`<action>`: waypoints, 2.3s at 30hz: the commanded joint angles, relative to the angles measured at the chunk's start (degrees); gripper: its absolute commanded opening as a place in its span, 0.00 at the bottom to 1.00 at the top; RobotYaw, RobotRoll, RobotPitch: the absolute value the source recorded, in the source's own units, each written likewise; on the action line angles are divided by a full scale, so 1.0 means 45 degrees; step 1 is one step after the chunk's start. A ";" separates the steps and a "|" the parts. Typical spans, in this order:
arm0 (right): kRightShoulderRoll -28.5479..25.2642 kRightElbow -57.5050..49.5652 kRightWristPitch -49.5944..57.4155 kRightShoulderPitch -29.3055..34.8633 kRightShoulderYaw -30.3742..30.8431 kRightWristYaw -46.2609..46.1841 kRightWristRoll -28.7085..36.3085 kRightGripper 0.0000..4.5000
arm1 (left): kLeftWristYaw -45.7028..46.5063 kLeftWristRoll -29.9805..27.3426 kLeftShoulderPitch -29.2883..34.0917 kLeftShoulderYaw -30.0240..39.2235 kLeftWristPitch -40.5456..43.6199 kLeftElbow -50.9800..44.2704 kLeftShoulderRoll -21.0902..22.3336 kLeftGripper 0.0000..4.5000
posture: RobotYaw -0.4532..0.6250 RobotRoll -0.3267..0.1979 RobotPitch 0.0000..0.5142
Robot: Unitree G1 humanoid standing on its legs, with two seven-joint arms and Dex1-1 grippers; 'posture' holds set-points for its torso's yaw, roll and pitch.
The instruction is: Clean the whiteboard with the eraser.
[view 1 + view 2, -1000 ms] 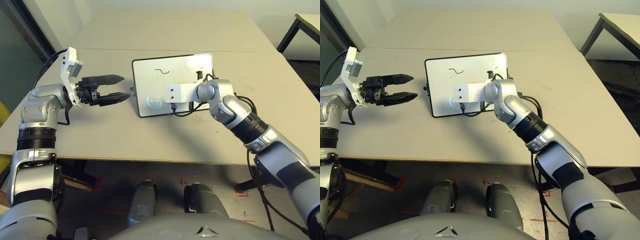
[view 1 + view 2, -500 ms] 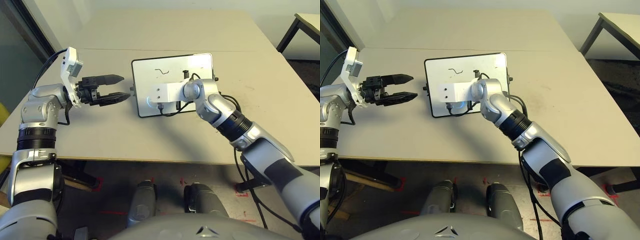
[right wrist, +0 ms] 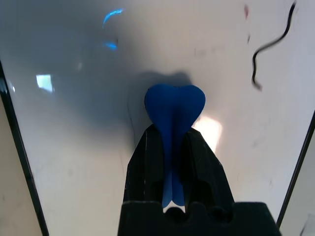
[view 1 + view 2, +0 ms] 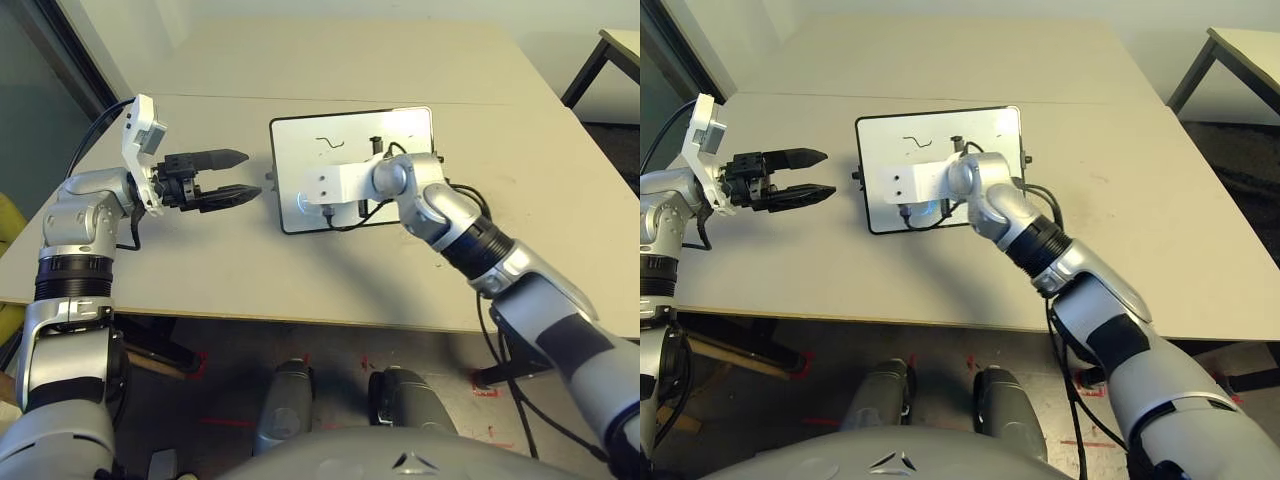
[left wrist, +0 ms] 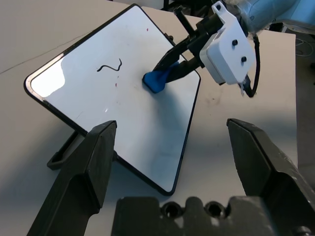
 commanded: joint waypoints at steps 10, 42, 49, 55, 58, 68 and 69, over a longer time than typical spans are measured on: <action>-0.1072 -0.1082 0.0417 0.0476 -0.0620 0.0945 0.0233 0.07 | -0.0117 0.0128 -0.0246 -0.0164 -0.0146 0.0315 -0.0135 1.00 | 0.67 0.62 0.08; 0.1257 0.4609 -0.1580 -0.2837 -0.0979 -0.1319 0.0902 0.07 | 0.0208 -0.0195 0.0787 0.0405 0.0416 -0.0861 0.0370 1.00 | 0.73 0.62 0.08; 0.1651 0.5140 -0.1929 -0.3124 -0.0949 -0.1519 0.0902 0.07 | 0.0431 -0.0361 0.1179 0.0666 0.0674 -0.1388 0.0489 1.00 | 0.75 0.62 0.08; 0.2087 0.5574 -0.2109 -0.3513 -0.0958 -0.1708 0.0894 0.07 | 0.0561 -0.0398 0.1224 0.0695 0.0722 -0.1490 0.0461 1.00 | 0.75 0.62 0.07; 0.2243 0.5745 -0.2165 -0.3670 -0.0937 -0.1796 0.0901 0.07 | 0.0594 -0.0407 0.1190 0.0680 0.0705 -0.1464 0.0427 1.00 | 0.75 0.62 0.07; 0.2555 0.6067 -0.2198 -0.3820 -0.0874 -0.2099 0.0892 0.07 | 0.0596 -0.0415 0.1116 0.0606 0.0635 -0.1399 0.0322 1.00 | 0.74 0.62 0.06; 0.2561 0.6079 -0.2197 -0.3816 -0.0870 -0.2118 0.0894 0.07 | 0.0590 -0.0403 0.1082 0.0588 0.0623 -0.1372 0.0311 1.00 | 0.74 0.62 0.06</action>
